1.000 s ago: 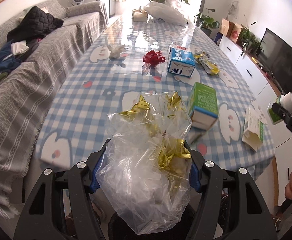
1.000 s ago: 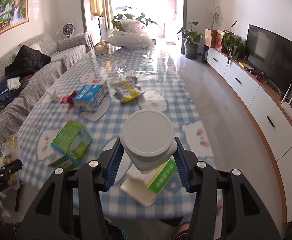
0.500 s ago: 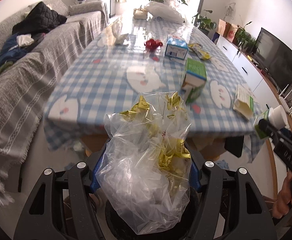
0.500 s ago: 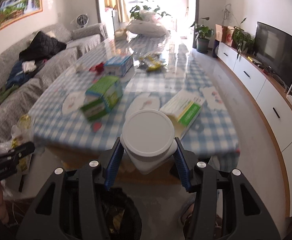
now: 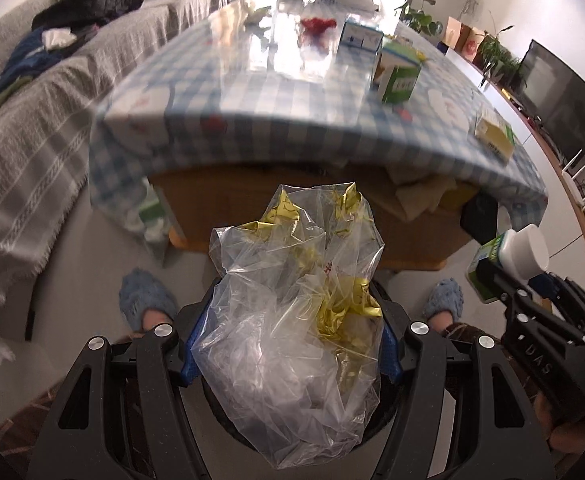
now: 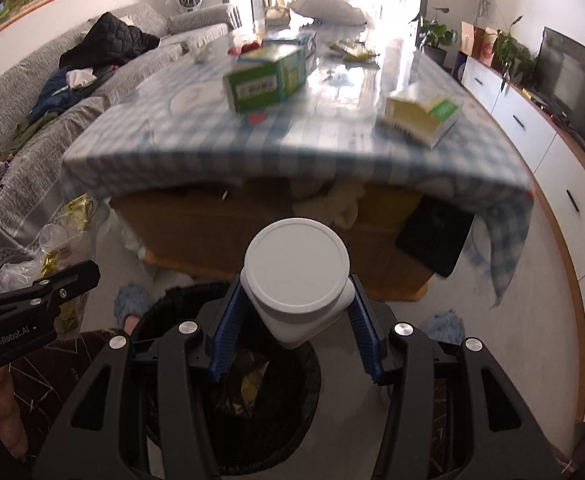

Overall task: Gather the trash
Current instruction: 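Carry the wrapper bag and white pill bottle down over the black trash bin, then open the left tool to drop the wrapper bag into the bin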

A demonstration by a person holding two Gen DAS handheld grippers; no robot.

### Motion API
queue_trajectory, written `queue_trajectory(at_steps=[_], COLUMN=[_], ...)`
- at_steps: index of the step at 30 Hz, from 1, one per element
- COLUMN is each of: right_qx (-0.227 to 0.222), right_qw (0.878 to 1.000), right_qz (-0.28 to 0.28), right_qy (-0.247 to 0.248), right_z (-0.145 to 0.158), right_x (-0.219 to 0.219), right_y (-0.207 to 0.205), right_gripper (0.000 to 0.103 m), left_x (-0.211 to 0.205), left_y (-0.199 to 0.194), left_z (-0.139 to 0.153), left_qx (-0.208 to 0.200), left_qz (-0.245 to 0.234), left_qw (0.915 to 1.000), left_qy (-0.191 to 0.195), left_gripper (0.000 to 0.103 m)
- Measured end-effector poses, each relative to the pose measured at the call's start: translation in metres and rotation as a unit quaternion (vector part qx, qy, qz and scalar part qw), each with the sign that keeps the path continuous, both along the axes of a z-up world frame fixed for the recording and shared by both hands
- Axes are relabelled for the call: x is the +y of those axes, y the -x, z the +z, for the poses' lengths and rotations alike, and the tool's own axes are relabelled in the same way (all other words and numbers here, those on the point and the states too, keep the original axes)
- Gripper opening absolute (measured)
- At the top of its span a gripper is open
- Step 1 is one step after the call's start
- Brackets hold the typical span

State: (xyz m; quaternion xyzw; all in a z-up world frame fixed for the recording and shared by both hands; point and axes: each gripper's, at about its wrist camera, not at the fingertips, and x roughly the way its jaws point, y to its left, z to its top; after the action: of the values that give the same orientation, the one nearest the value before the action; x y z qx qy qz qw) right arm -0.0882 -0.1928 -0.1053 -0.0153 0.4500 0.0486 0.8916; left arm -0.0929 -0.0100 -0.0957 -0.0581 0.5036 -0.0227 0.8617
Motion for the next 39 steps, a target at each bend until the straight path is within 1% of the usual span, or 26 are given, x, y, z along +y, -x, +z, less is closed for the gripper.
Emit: queue_trajectory(at_steps=[2,4,8,12,14,15,18,20,24,26,29,31,35,37,39], right_qx=[0.005,0.008,0.016,0.014,0.017,0.016,0.007,0.021,0.036,0.040,0.048,0.055,0.063,0.061,0.057], right_qw=[1.000,1.000,1.000,1.000,1.000,1.000,1.000,1.000,0.999,0.999,0.999,0.998,0.998,0.998,0.998], right_qz=[0.000,0.005,0.015,0.016,0.016,0.017,0.016,0.014,0.011,0.011,0.010,0.007,0.003,0.005,0.004], right_qy=[-0.003,-0.002,0.000,0.005,-0.001,-0.005,0.016,0.004,-0.005,-0.006,-0.015,-0.013,-0.004,0.004,0.005], right_z=[-0.002,-0.005,-0.013,-0.023,-0.030,-0.034,-0.049,-0.059,-0.080,-0.090,-0.102,-0.109,-0.115,-0.113,-0.112], right_x=[0.002,0.007,0.020,0.029,0.031,0.031,0.035,0.034,0.032,0.033,0.032,0.033,0.030,0.028,0.024], right_y=[0.006,0.014,0.025,0.033,0.033,0.033,0.032,0.029,0.025,0.026,0.026,0.027,0.025,0.023,0.023], right_gripper=[0.048,0.048,0.048,0.048,0.048,0.048,0.048,0.048,0.048,0.048,0.048,0.048,0.048,0.048,0.048], left_x=[0.000,0.001,0.001,0.001,0.000,0.000,-0.001,0.000,0.003,0.007,0.008,0.009,0.009,0.004,-0.003], left_y=[0.008,0.017,0.028,0.032,0.031,0.031,0.029,0.028,0.026,0.025,0.027,0.029,0.031,0.031,0.031], left_z=[-0.003,-0.005,-0.014,-0.024,-0.031,-0.034,-0.047,-0.058,-0.082,-0.093,-0.105,-0.112,-0.125,-0.131,-0.135], left_qx=[0.005,0.005,0.015,0.015,0.017,0.019,0.023,0.032,0.047,0.057,0.052,0.050,0.062,0.061,0.063], left_qz=[0.001,0.003,0.006,0.009,0.009,0.010,0.011,0.013,0.021,0.025,0.025,0.023,0.018,0.008,0.001], left_qw=[1.0000,1.0000,0.9998,0.9999,0.9998,0.9998,0.9997,0.9994,0.9986,0.9981,0.9982,0.9982,0.9978,0.9975,0.9974], left_qy=[0.008,0.005,0.006,0.000,0.003,0.002,-0.007,-0.002,-0.016,-0.005,-0.015,-0.022,-0.018,-0.035,-0.034], left_gripper=[0.064,0.064,0.064,0.064,0.064,0.064,0.064,0.064,0.064,0.064,0.064,0.064,0.064,0.064,0.064])
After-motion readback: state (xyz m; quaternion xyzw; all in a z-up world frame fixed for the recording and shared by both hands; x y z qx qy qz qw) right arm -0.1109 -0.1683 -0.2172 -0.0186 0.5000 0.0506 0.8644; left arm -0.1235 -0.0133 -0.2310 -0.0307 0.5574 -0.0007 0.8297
